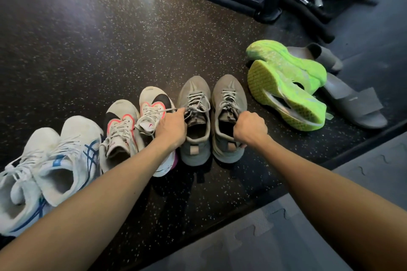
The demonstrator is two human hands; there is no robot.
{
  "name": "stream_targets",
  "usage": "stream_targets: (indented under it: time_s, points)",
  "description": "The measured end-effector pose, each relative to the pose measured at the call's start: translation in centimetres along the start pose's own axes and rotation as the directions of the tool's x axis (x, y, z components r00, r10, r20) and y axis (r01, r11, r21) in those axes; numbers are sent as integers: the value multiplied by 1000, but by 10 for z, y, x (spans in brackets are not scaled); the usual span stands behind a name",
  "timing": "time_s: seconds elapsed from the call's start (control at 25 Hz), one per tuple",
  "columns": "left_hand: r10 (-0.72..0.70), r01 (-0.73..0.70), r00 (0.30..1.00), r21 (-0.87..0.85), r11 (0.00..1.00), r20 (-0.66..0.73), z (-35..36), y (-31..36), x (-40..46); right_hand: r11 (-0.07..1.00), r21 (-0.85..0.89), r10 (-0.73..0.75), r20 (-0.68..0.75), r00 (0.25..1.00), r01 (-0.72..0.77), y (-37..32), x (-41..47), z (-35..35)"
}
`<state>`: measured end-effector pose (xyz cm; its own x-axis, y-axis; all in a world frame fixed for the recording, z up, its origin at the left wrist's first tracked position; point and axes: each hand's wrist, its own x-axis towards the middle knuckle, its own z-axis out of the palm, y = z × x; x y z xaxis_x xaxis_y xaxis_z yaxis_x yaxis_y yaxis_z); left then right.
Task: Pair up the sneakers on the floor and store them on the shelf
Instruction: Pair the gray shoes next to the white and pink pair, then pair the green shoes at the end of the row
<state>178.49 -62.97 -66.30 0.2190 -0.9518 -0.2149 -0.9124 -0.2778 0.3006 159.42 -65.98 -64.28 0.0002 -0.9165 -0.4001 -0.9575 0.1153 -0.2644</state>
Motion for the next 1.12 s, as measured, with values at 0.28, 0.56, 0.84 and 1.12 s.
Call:
stream_targets:
  time_s: [0.28, 0.56, 0.84, 1.12]
  points:
    - [27, -19, 975, -41, 999, 222, -31, -1, 11, 1000, 5, -5, 170, 985, 4, -1, 6, -10]
    - [44, -39, 999, 180, 983, -25, -73, 45, 25, 990, -38, -137, -80, 987, 134, 16, 5, -73]
    - [242, -233, 970, 180, 956, -31, -87, 137, 56, 992, -118, -88, -347, 934, 50, 61, 27, -204]
    - [399, -405, 913, 88, 910, 78, -50, 251, 86, 998, -63, -50, -395, 917, 28, 124, 76, -249]
